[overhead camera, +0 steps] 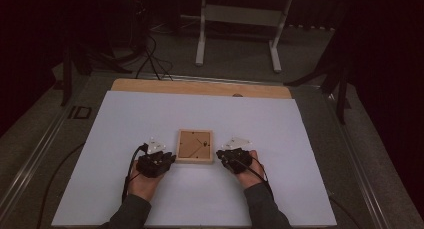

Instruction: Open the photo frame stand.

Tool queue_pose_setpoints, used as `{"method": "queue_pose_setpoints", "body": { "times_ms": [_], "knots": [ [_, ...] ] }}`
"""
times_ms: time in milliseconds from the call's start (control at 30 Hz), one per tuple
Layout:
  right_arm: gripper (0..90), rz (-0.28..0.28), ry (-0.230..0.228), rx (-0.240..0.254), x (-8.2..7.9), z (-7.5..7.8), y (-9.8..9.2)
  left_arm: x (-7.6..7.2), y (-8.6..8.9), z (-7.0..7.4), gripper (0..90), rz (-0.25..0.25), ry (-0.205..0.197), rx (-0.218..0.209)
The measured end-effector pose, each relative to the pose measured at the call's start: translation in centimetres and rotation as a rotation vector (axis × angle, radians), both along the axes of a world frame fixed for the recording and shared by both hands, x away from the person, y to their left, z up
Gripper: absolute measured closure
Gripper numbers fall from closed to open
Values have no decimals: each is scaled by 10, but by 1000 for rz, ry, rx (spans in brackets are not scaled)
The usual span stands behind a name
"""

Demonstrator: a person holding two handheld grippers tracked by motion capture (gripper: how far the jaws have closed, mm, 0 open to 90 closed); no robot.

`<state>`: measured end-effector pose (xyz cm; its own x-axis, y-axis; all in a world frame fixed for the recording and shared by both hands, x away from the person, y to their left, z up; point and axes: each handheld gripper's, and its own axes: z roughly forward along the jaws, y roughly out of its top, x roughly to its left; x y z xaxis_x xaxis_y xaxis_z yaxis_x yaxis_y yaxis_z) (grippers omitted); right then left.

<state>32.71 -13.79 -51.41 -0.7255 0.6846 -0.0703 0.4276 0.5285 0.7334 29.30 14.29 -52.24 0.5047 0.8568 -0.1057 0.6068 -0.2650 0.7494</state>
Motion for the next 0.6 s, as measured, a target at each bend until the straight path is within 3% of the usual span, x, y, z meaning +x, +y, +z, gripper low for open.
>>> {"method": "queue_pose_setpoints", "body": {
  "times_ms": [133, 300, 600],
  "knots": [
    [890, 32, -28, 25, -5, 3, 3, -2, 0, 5, 666, -9, -44, 3],
    [896, 54, -21, 35, -8, 2, 8, -3, -4, 9, 628, -21, -76, 4],
    [896, 70, -10, 62, -10, 2, 11, 0, -13, 14, 572, -49, -83, 11]
  ]
}}
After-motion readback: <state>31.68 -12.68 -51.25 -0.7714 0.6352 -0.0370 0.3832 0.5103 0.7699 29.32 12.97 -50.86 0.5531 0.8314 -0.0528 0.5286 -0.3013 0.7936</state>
